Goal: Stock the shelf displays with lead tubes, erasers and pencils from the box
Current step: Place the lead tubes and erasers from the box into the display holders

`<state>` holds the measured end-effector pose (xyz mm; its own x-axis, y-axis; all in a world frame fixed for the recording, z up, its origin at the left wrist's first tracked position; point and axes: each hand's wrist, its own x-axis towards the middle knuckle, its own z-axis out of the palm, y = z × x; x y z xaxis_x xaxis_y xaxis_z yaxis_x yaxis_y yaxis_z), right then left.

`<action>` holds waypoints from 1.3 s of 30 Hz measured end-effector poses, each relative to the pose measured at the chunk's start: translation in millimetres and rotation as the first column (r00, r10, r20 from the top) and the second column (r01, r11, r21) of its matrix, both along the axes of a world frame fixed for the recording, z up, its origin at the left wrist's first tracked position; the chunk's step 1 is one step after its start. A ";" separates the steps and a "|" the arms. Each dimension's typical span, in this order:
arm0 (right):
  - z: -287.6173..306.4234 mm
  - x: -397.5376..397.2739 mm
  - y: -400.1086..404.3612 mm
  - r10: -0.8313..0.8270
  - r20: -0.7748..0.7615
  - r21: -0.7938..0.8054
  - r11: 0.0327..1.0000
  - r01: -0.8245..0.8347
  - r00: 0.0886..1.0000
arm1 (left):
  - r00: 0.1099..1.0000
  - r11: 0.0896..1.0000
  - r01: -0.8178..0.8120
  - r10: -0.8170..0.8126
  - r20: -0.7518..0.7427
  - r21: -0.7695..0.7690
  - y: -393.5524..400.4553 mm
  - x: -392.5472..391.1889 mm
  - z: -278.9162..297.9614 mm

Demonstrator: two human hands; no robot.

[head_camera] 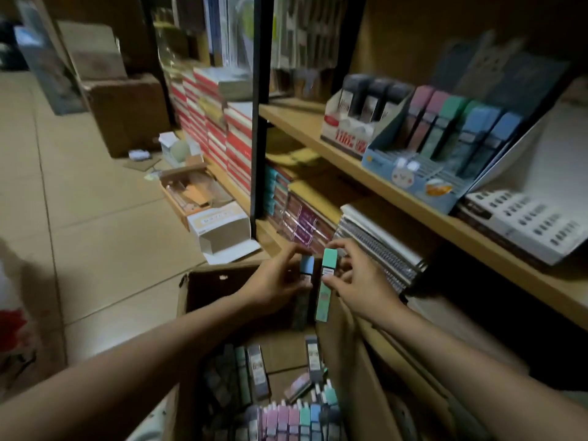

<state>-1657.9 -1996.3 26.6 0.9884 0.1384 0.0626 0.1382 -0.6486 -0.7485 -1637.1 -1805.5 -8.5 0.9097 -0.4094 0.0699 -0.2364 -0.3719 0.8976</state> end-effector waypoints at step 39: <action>228.6 104.5 -91.3 -0.235 0.584 -0.478 0.674 0.563 0.777 | 0.982 0.787 0.175 -0.100 0.158 -0.592 -90.4 108.2 184.4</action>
<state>-1553.4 -2087.6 255.2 0.8286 -0.0954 0.5517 -0.0474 -0.9938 -0.1008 -1528.9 -1895.9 175.9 0.8173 -0.3702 0.4415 -0.3562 0.2777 0.8922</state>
